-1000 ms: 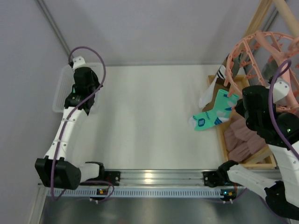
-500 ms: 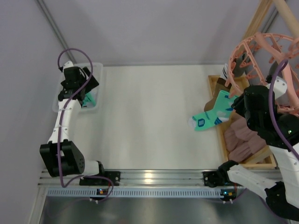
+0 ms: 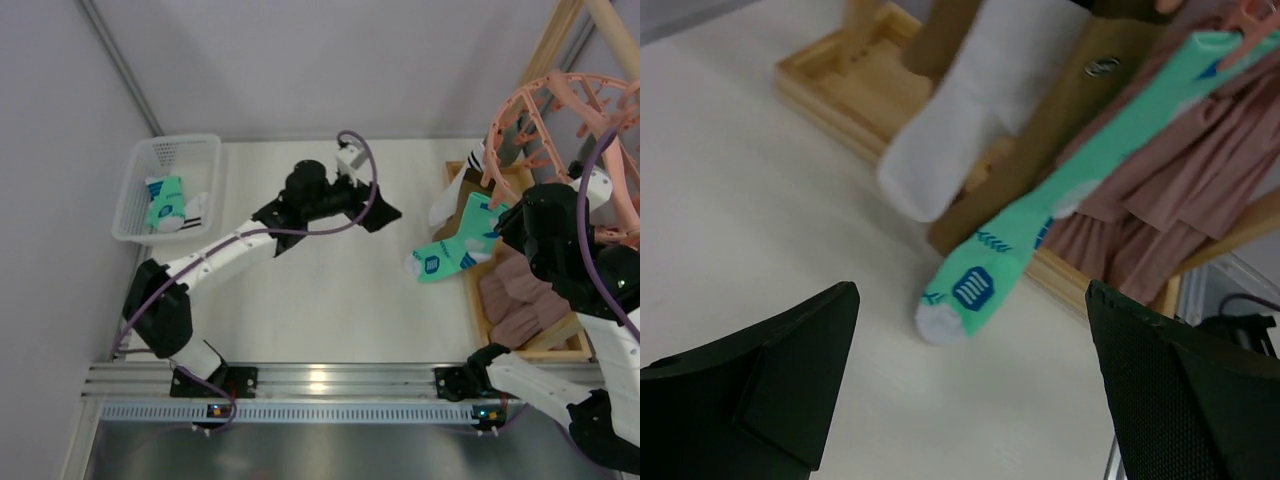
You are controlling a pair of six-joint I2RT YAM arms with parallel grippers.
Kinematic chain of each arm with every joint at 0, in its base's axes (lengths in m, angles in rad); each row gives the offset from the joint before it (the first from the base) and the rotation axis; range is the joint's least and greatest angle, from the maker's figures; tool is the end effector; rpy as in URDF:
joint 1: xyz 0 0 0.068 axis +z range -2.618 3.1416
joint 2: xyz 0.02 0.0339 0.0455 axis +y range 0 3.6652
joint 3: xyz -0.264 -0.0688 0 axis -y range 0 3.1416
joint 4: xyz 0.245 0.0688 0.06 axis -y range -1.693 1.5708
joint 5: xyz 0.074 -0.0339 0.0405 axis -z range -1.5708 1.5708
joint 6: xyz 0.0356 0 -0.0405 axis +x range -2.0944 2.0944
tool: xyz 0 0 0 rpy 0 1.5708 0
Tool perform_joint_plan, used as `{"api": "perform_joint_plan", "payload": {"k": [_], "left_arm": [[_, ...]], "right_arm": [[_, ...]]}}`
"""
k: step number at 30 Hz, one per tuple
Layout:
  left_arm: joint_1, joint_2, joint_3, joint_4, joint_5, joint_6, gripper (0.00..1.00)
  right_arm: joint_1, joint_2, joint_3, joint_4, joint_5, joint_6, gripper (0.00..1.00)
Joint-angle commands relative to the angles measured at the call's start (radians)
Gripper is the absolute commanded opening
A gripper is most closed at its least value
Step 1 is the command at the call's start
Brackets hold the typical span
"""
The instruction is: Remove the socks clipped to the hanger
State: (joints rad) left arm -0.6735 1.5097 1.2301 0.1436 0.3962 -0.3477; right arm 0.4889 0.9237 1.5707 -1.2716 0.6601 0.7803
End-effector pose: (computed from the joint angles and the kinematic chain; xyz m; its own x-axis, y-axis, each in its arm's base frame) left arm 0.2742 -0.2364 0.3526 -0.3975 -0.0849 -0.9136 0.7858 0.4825 -0.3868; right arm 0.1012 0.0291 0.4600 -0.3190 0.4598 -0.8288 0.4116 0.8549 0.3158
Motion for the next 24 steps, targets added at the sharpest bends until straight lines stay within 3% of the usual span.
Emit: {"api": "perform_joint_plan", "payload": {"k": [1,5,11,16,21,24], "left_arm": [[-0.127,0.133,0.080,0.155,0.087,0.075,0.98],[-0.214,0.274,0.215,0.165,0.111,0.052,0.98],[-0.280,0.394,0.295,0.211,0.149,0.056,0.98],[-0.293,0.489,0.391,0.215,0.136,0.055,0.98],[-0.302,0.604,0.528,0.220,0.286,0.065,0.98],[-0.302,0.638,0.571,0.224,0.303,0.062,0.98]], "right_arm": [[0.005,-0.019,0.034,-0.002,-0.001,0.010,0.32],[0.007,-0.023,0.046,-0.015,-0.002,0.010,0.32],[0.005,-0.031,0.049,-0.023,-0.002,0.005,0.32],[0.005,-0.031,0.055,-0.028,-0.019,0.004,0.31],[0.007,-0.042,0.054,-0.032,-0.017,0.008,0.31],[0.005,-0.043,0.054,-0.035,-0.019,0.010,0.31]]}}
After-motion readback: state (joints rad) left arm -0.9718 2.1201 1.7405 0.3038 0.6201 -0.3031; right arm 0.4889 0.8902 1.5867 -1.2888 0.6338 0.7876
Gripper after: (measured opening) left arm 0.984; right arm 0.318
